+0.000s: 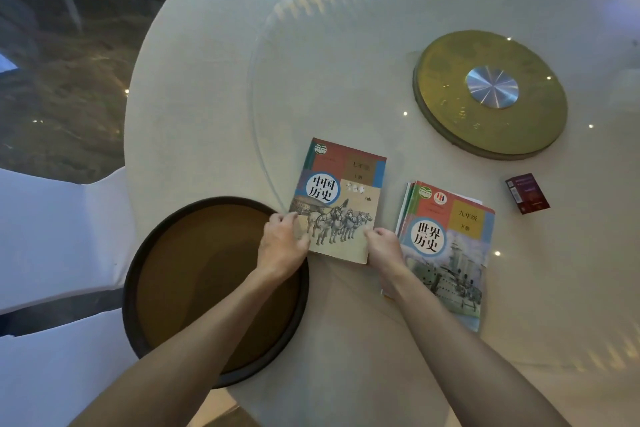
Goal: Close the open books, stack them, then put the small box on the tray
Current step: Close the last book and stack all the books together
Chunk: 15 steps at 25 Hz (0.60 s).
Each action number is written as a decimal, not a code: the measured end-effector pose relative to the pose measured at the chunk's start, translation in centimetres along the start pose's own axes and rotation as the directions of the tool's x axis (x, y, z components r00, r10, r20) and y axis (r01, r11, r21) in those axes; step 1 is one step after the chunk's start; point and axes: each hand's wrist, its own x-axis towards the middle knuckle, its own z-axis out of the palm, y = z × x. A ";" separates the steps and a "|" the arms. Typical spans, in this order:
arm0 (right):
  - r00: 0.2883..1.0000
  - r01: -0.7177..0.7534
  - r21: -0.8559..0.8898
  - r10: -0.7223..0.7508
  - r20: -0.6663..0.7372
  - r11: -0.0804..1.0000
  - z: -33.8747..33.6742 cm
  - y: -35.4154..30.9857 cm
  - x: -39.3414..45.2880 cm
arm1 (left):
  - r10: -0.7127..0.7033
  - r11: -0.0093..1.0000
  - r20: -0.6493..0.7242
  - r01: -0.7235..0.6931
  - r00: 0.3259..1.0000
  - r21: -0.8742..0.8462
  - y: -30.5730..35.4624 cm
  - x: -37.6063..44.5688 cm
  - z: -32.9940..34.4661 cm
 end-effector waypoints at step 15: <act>0.996 0.073 -0.290 -0.052 0.077 0.954 -2.7 -0.1 -2.8 | -0.116 0.737 0.225 0.236 0.967 -0.634 5.0 0.3 -3.7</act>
